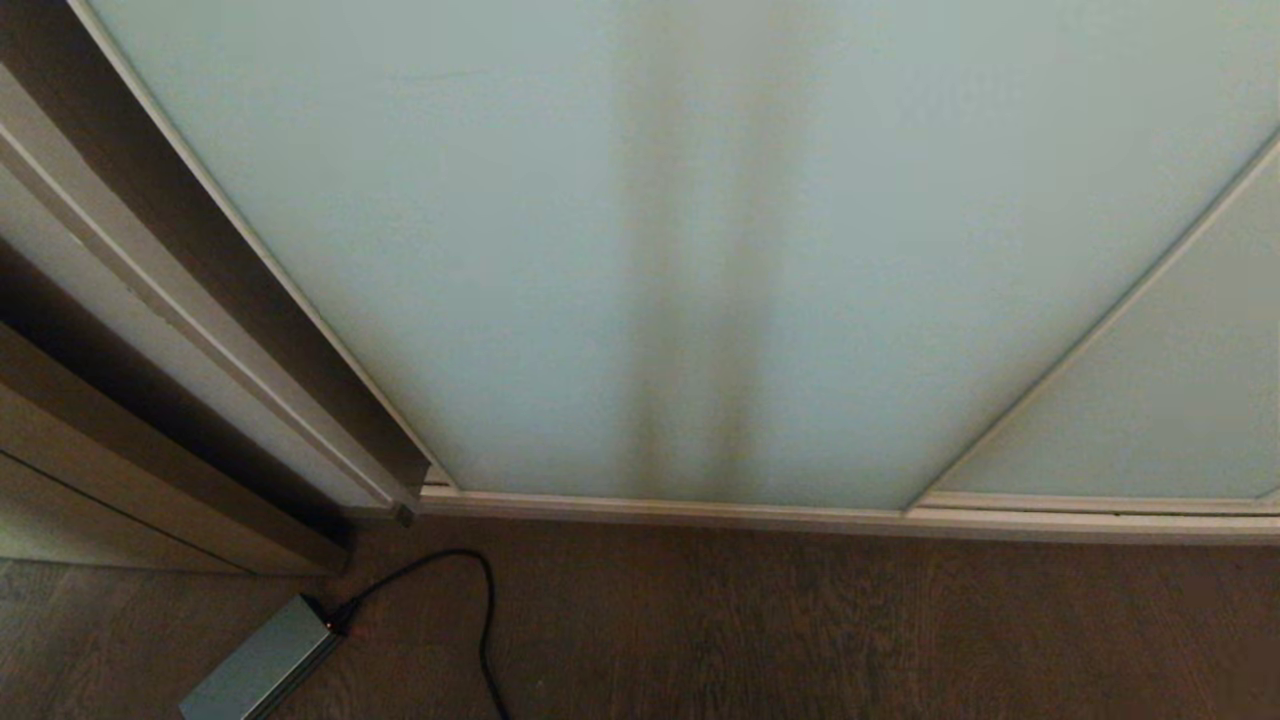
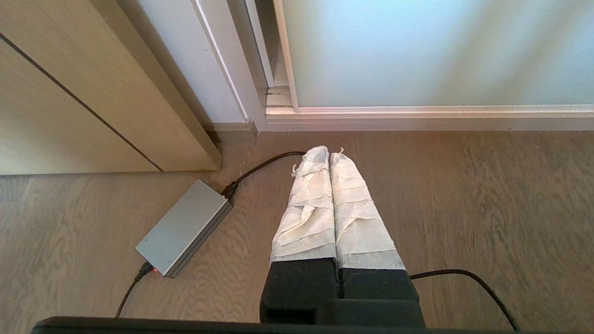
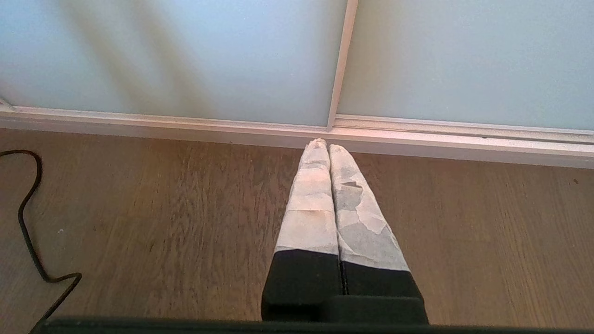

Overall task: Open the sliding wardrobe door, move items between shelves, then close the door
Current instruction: Close the door

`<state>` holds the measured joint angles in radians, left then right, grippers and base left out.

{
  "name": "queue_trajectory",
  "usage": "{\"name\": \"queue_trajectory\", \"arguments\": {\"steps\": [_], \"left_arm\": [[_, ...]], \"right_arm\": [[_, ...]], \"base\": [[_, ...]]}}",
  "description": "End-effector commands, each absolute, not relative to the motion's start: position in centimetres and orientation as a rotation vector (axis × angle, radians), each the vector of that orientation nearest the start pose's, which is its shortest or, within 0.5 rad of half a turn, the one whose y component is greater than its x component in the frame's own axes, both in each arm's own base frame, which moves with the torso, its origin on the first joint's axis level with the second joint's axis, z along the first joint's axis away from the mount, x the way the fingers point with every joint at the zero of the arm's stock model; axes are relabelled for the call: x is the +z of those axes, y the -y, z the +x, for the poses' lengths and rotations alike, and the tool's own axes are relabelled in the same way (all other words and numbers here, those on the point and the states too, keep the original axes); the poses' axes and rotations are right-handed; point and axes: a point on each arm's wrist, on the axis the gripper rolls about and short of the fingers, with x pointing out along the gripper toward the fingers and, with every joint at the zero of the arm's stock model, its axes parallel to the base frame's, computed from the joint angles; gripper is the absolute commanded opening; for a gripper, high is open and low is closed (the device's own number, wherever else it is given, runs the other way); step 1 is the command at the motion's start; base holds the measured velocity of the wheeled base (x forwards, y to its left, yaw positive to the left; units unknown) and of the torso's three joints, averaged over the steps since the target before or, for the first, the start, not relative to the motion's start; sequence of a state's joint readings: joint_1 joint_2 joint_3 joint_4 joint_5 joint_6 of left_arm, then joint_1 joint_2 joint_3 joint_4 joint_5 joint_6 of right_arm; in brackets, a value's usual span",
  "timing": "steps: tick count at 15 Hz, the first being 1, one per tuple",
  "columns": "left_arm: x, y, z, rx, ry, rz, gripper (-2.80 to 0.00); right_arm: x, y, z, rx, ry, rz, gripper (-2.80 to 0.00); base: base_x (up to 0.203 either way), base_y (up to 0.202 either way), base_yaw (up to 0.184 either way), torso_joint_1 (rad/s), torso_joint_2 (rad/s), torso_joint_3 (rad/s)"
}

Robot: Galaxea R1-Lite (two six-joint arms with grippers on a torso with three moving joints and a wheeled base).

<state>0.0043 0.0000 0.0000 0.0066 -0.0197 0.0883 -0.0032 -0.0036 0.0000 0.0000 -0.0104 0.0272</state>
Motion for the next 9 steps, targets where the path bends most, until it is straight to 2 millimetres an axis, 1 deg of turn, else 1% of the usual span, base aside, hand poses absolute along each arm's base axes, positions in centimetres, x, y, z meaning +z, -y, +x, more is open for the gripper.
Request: {"name": "queue_trajectory", "arguments": {"steps": [1, 9], "left_arm": [[7.47, 0.06, -2.27, -0.016, -0.009, 0.089, -2.8], [7.49, 0.06, -2.26, -0.019, -0.008, 0.121, -2.8]], "right_arm": [[7.5, 0.02, -2.29, -0.014, 0.002, 0.028, -2.8], [7.51, 0.02, -2.29, -0.014, 0.002, 0.028, -2.8]], "base": [[0.0, 0.0, 0.0, 0.0, 0.0, 0.0], [0.0, 0.0, 0.0, 0.0, 0.0, 0.0]]}}
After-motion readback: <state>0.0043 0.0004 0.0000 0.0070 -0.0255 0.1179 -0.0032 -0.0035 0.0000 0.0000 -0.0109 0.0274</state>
